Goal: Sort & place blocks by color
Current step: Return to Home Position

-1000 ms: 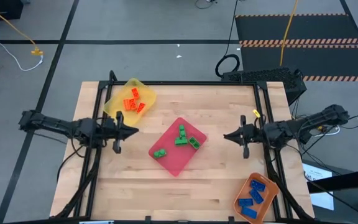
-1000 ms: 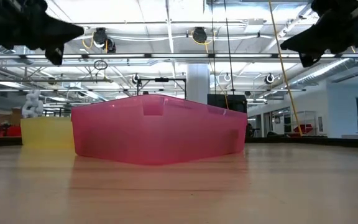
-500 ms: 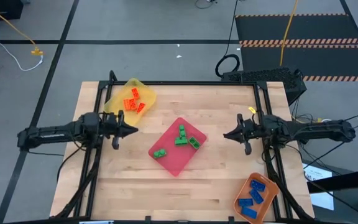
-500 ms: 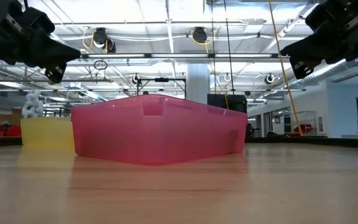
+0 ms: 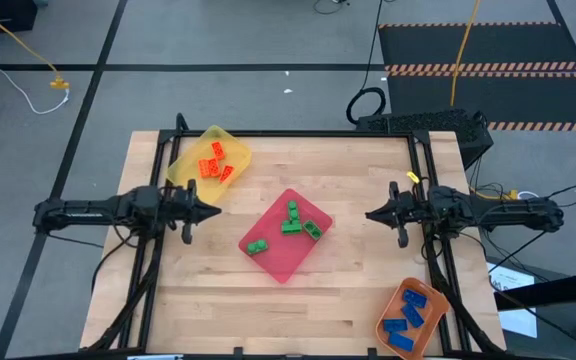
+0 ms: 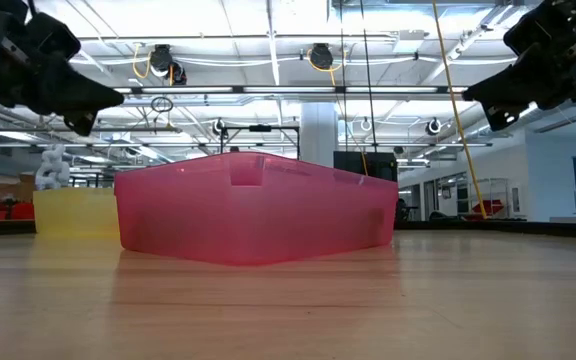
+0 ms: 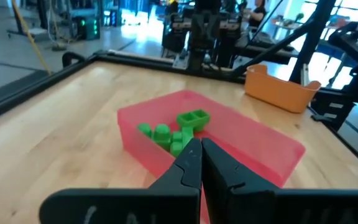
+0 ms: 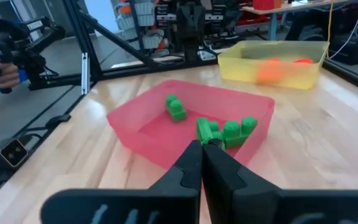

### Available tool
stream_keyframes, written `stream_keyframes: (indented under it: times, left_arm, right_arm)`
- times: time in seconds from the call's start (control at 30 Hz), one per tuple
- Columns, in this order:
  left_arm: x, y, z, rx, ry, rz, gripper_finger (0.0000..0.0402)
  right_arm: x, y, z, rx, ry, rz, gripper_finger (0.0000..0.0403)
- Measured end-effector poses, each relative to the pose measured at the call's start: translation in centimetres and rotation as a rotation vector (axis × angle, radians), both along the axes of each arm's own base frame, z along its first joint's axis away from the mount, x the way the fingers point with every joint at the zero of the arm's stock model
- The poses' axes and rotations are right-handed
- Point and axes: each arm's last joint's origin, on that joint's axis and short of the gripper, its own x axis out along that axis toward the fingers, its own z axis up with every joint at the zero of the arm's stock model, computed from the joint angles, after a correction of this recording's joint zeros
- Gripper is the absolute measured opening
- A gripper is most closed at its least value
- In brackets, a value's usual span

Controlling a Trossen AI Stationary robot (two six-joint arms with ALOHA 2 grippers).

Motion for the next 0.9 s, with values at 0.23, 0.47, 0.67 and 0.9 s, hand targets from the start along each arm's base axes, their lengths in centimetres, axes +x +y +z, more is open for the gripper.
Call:
stream_keyframes:
  times: [0.23, 0.47, 0.67, 0.9]
  left_arm:
    - [-1.0, -0.1, -0.4, 0.007, -0.054, -0.024, 0.0000]
    - [-0.9, -0.1, -0.5, 0.022, -0.061, -0.022, 0.0000]
    - [-0.9, 0.0, -0.5, 0.056, -0.059, 0.004, 0.0000]
    - [-0.9, 0.0, -0.5, 0.119, -0.056, -0.001, 0.0006]
  right_arm:
    - [-0.5, 0.0, -0.9, -0.032, -0.037, 0.011, 0.0000]
    - [-0.9, 0.1, -1.0, -0.040, -0.232, 0.040, 0.0000]
    - [-1.1, 0.1, -0.5, -0.117, -0.288, 0.041, 0.0000]
    - [-1.1, 0.1, -1.0, -0.103, -0.245, 0.041, 0.0000]
